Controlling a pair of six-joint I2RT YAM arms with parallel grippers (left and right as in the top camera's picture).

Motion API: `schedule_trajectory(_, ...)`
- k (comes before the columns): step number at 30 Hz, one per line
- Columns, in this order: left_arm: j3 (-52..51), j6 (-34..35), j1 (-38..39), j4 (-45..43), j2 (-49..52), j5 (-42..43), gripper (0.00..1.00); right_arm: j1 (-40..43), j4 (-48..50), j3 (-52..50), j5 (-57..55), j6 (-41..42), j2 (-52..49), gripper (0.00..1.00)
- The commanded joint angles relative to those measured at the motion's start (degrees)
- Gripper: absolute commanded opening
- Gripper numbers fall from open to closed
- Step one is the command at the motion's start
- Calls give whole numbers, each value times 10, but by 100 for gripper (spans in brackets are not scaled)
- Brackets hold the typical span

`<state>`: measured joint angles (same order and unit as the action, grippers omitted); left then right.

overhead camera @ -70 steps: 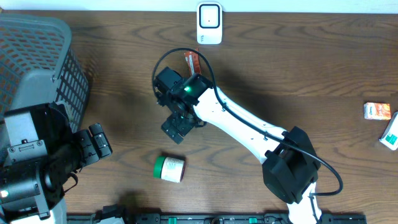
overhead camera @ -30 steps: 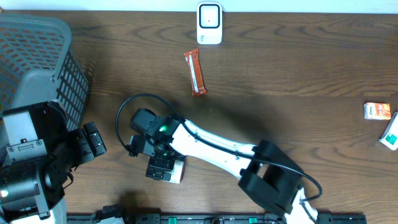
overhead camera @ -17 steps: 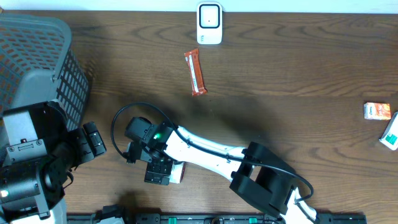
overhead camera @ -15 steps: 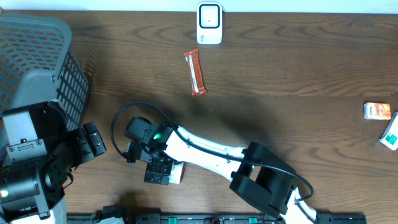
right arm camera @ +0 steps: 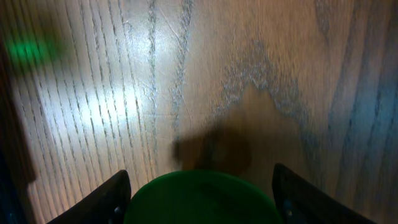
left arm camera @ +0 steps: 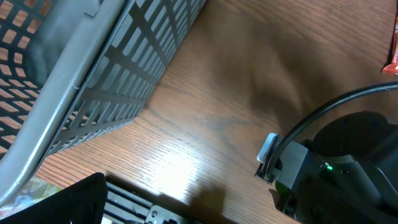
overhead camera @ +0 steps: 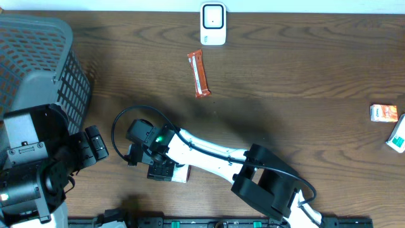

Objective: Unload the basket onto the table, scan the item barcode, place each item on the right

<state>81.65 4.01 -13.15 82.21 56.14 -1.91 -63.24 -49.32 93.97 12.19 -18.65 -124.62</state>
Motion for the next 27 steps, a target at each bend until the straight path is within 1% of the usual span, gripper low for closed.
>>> schedule_trajectory(1, -5, -8, -3, 2, 0, -9, 98, -2, 0, 0, -13, 0, -17, 61)
schedule_trajectory(3, -5, -8, -3, 2, 0, -9, 98, -2, -2, 4, -26, 9, -17, 61)
schedule_trajectory(5, -5, -8, -3, 2, 0, -9, 98, -2, -3, 7, -30, 10, -17, 59)
schedule_trajectory(9, -5, -8, -3, 2, 0, -9, 98, -2, -15, 23, -29, 10, -17, 52)
schedule_trajectory(18, -5, -8, -3, 2, 0, -9, 98, 4, -30, 104, -29, 20, -17, 51)
schedule_trajectory(27, -5, -8, -3, 2, 0, -9, 98, 32, 55, 119, -29, 87, -17, 49)
